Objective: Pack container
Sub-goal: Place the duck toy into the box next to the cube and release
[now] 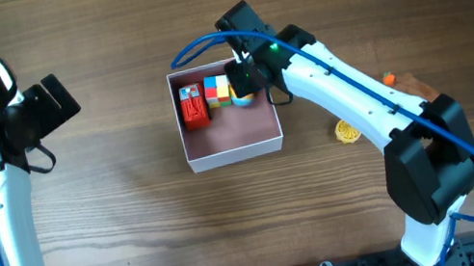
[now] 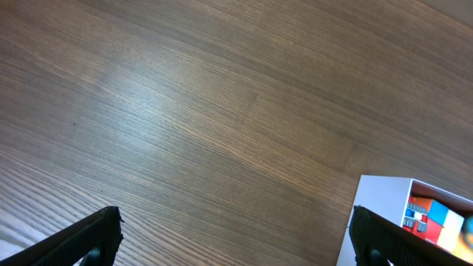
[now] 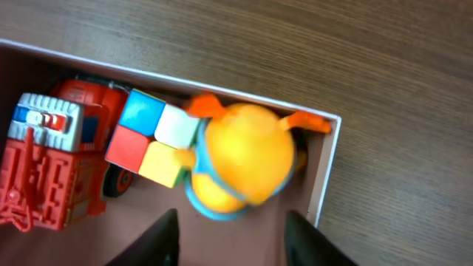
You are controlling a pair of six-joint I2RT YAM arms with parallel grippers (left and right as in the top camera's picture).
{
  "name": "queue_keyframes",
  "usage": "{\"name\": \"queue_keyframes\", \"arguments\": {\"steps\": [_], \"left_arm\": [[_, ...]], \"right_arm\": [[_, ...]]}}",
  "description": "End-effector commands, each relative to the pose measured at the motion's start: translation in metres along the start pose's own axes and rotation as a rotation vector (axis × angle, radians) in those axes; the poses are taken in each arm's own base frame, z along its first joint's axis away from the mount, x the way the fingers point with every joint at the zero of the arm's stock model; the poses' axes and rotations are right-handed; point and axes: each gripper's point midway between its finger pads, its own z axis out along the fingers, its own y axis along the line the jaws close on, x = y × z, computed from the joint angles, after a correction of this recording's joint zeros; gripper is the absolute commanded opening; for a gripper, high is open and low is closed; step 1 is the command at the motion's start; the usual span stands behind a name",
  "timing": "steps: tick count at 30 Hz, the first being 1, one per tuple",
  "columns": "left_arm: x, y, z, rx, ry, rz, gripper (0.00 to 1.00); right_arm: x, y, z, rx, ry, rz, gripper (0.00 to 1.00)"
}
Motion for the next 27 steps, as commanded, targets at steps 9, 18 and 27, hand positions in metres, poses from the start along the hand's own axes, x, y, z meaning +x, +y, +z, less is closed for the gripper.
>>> {"name": "queue_keyframes", "arguments": {"steps": [9,18,27], "left_arm": [[0.000,0.002,0.002,-0.006,0.004,-0.014,1.00],[0.000,0.002,0.002,-0.006,0.005,-0.013,1.00],[0.000,0.002,0.002,-0.006,0.006,-0.013,1.00]], "right_arm": [[-0.024,-0.003,-0.016,0.025,-0.093,-0.004,0.05],[-0.030,-0.006,0.016,0.046,-0.109,0.002,0.04],[-0.014,-0.035,0.071,0.076,-0.024,0.056,0.04]]}}
